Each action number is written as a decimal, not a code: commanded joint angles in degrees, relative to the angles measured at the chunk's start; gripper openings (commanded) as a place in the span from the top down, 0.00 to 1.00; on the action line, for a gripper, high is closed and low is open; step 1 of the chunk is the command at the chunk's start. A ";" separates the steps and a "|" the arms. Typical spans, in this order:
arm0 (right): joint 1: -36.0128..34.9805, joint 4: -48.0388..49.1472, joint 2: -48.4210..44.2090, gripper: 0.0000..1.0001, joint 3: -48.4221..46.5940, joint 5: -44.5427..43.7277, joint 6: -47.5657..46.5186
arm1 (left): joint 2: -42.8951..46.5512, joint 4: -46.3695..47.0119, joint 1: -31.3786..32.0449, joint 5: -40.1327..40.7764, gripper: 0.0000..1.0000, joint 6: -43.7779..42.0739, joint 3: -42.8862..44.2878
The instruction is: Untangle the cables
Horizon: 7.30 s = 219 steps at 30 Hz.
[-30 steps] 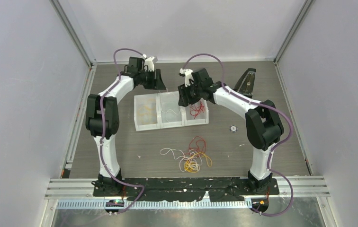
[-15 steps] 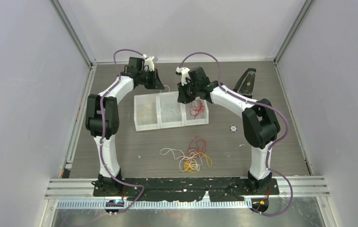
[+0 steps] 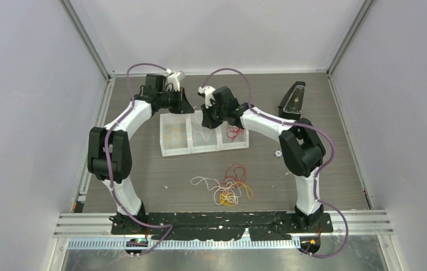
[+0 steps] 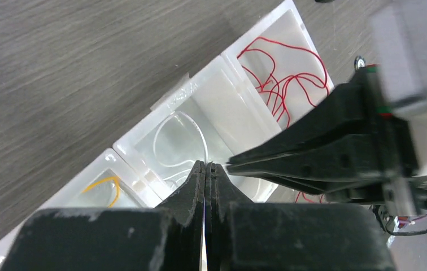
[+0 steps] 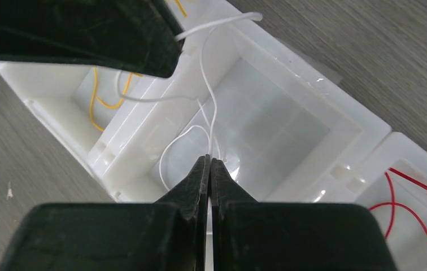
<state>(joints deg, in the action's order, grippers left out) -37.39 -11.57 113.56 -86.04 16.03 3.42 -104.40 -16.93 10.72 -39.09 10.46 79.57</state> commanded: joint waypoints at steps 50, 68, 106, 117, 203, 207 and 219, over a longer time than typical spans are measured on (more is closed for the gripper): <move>17.23 -13.98 -34.05 0.17 11.71 -0.50 3.31 | -11.80 -6.82 13.62 19.44 1.00 -8.30 8.16; 18.14 -21.98 -42.05 0.09 16.43 4.27 -9.37 | 4.61 -12.46 13.27 22.88 0.39 -16.63 9.71; 20.10 -26.18 -39.55 0.13 17.66 7.62 -11.59 | -3.23 -30.36 21.01 14.25 0.63 -83.92 2.74; 21.15 -26.73 -39.42 0.15 17.60 8.18 -11.92 | -3.15 -32.28 21.18 14.16 0.93 -85.59 3.98; 3.97 -32.65 -14.67 0.95 25.04 22.84 -17.92 | 31.26 -8.44 44.74 24.58 0.69 -68.21 -38.42; 5.82 -34.09 -17.98 0.95 24.98 16.87 -20.32 | 38.61 -19.17 37.78 19.60 1.00 -64.53 -34.66; 13.09 -34.60 -22.90 0.95 26.72 -1.76 -28.94 | 60.43 -26.17 26.81 13.45 1.00 -49.02 -17.12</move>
<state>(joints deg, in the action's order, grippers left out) -26.76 -45.39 92.99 -58.94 21.34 -20.67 -45.82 -41.23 38.76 -24.14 -45.84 57.23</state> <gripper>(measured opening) 0.072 0.015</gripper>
